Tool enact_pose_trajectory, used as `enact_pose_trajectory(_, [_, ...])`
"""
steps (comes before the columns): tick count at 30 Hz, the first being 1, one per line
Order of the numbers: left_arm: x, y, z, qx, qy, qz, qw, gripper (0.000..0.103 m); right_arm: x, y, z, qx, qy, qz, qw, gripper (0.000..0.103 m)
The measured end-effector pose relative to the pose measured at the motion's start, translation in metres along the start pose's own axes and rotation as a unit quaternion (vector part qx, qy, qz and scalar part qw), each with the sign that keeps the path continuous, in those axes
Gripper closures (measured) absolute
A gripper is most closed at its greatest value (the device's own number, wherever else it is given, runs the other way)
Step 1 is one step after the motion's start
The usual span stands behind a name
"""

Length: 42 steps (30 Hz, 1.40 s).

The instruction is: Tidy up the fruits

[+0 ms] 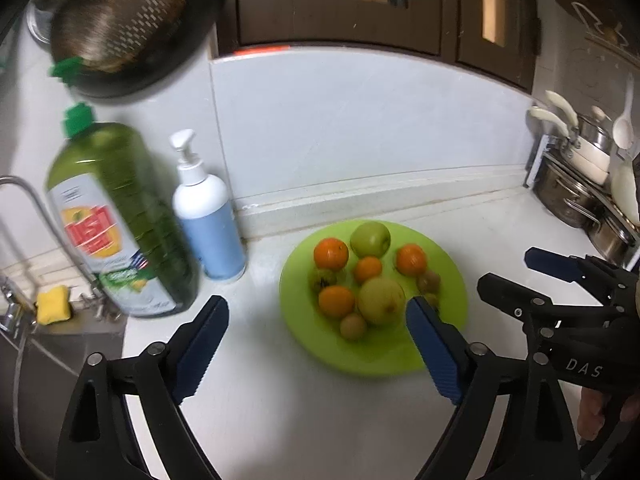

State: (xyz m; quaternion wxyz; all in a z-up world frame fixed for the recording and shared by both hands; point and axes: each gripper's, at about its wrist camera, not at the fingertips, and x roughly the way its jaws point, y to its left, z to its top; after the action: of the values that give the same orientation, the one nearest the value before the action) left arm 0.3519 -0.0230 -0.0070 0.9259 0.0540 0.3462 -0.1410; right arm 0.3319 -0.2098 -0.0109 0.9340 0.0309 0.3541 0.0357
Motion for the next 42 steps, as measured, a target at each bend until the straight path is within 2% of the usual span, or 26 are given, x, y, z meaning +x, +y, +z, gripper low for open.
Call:
enact_pose_trajectory(5, [-0.04, -0.008, -0.028, 0.017, -0.019, 0.008, 0.9996, 0.004, -0.039, 0.006, -0.03, 0.014, -0.015, -0.021, 1.0, 0.021])
enact_pose_trajectory(10, [-0.076, -0.01, -0.051, 0.012, -0.036, 0.011, 0.9992, 0.001, -0.074, 0.013, -0.063, 0.03, -0.025, -0.039, 0.998, 0.018])
enact_pose_trajectory(23, [-0.168, -0.04, -0.11, -0.028, -0.079, 0.031, 0.996, 0.0, -0.152, 0.011, -0.122, 0.029, -0.034, -0.036, 0.998, 0.016])
enact_pose_trajectory(33, [-0.227, -0.066, -0.151, -0.064, -0.086, 0.046, 0.9932, 0.0, -0.221, 0.009, -0.158, 0.002, -0.075, -0.043, 0.996, 0.011])
enact_pose_trajectory(42, [-0.267, -0.082, -0.18, -0.064, -0.094, 0.063, 0.9915, 0.0, -0.26, 0.01, -0.183, -0.004, -0.099, -0.041, 0.994, 0.011])
